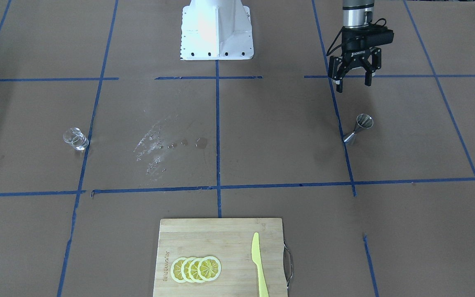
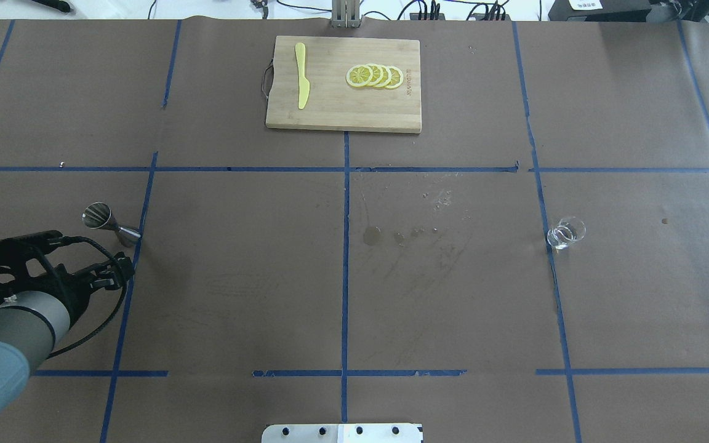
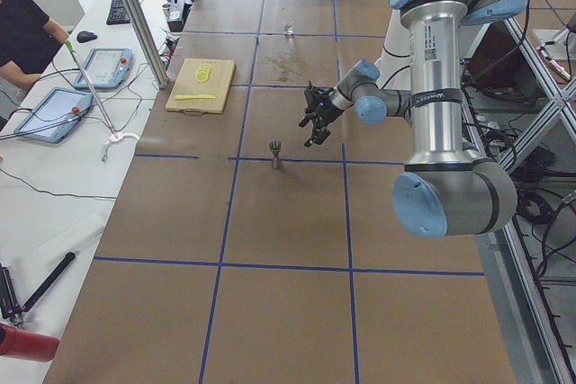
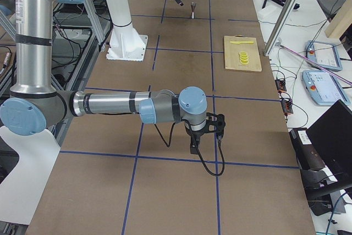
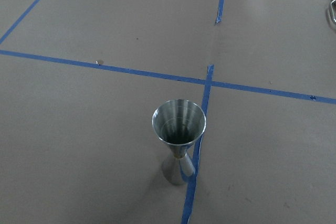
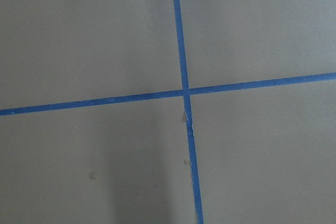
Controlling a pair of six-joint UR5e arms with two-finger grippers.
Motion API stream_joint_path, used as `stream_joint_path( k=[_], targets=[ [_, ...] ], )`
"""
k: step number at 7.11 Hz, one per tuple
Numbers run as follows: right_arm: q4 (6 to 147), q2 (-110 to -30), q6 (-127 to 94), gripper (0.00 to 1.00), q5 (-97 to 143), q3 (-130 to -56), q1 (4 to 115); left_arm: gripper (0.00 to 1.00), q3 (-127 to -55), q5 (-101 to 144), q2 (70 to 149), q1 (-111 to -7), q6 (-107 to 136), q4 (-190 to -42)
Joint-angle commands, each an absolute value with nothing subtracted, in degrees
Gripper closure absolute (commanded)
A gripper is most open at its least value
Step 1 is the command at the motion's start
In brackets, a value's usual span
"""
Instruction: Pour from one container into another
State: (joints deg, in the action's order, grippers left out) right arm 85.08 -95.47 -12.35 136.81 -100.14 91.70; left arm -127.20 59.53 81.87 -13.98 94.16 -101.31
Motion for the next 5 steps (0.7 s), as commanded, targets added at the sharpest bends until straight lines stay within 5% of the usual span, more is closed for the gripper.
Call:
stream_joint_path(
  k=[1, 5],
  targets=[
    [85.08, -95.28, -12.66, 0.00, 136.93, -100.28, 91.67, 0.01, -122.00, 54.51, 84.81, -13.62, 99.29, -100.55],
    [85.08, -95.19, -12.66, 0.00, 136.93, -100.20, 91.58, 0.01, -117.09, 44.49, 86.30, -13.71, 103.35, -100.28]
  ],
)
